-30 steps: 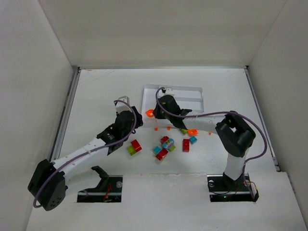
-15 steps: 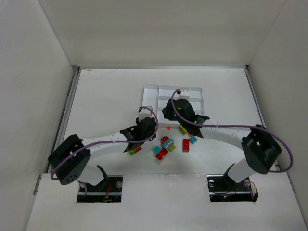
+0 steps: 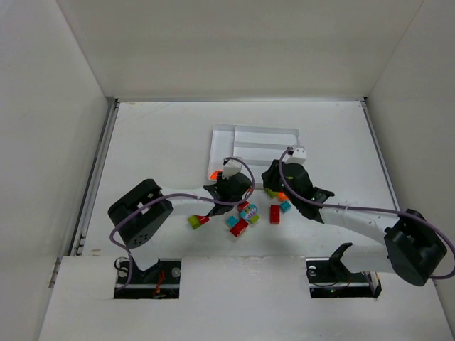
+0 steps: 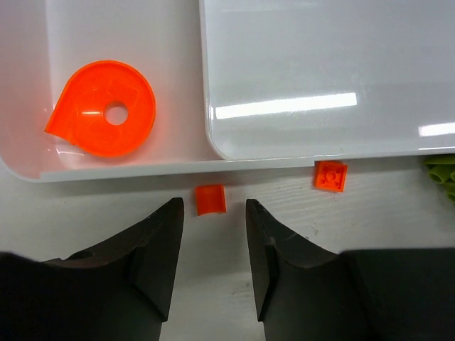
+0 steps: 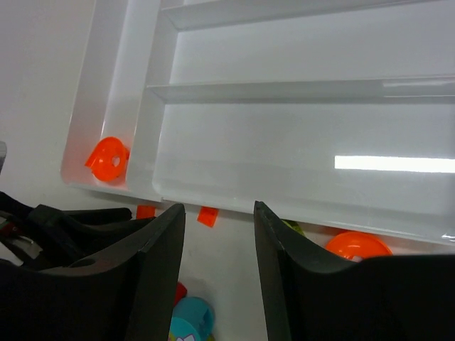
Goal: Sort the legos into containers by color
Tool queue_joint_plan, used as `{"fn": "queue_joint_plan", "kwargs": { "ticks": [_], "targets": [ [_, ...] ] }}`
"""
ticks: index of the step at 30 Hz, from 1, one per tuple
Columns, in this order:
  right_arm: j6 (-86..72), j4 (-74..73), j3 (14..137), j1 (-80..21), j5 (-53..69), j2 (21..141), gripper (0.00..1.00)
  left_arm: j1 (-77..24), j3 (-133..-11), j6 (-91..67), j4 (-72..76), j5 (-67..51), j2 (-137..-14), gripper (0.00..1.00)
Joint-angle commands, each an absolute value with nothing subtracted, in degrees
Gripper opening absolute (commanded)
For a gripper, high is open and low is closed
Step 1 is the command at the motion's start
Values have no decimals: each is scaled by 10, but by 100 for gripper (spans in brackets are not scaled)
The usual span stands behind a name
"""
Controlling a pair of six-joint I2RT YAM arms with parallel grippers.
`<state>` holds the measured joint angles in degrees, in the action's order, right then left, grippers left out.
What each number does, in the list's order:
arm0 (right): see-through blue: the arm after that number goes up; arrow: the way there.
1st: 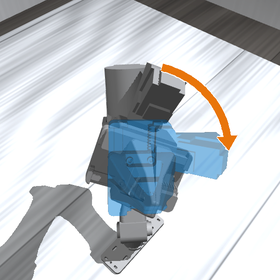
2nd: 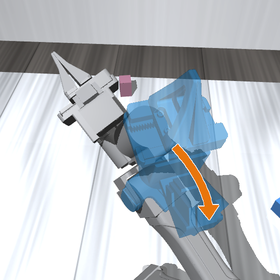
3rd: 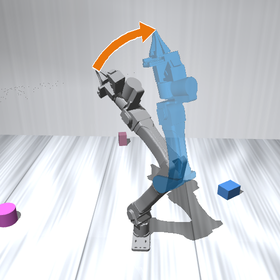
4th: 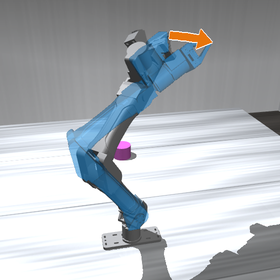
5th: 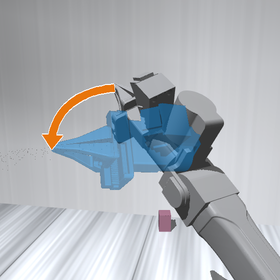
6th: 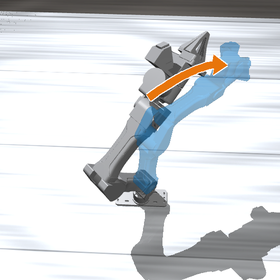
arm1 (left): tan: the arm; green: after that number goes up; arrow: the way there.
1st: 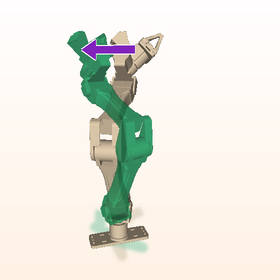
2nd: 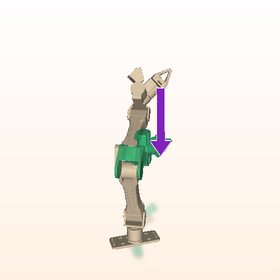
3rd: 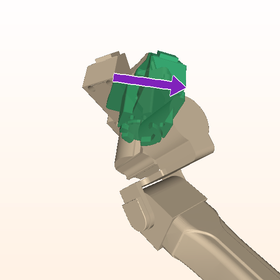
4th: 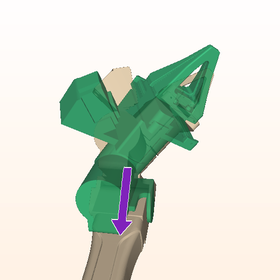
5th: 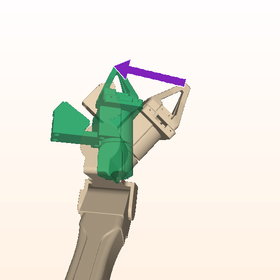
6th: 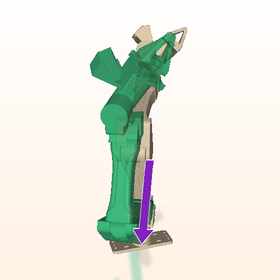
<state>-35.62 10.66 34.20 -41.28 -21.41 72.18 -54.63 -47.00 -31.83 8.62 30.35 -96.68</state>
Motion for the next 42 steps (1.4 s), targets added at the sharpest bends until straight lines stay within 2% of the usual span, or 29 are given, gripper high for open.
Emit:
{"fn": "queue_joint_plan", "kwargs": {
  "ticks": [1, 11, 19, 25, 33, 39, 42],
  "targets": [
    [-356, 145, 331, -411, -215, 694, 49, -556, -497, -313, 87, 344, -976, 36],
    [-361, 147, 290, -399, -215, 644, 49, -582, -498, -316, 64, 395, -977, 16],
    [-371, 147, 259, -399, -217, 624, 50, -574, -483, -309, 74, 400, -873, 15],
    [-372, 133, 250, -403, -217, 605, 50, -492, -502, -289, 92, 330, -853, 15],
    [-372, 87, 245, -428, -231, 606, 49, -407, -565, -259, 108, 279, -948, 20],
    [-362, 52, 259, -477, -244, 606, 59, -399, -574, -251, 123, 270, -969, 35],
    [-357, 40, 265, -480, -258, 622, 61, -400, -566, -250, 129, 270, -961, 43]
  ]
}}
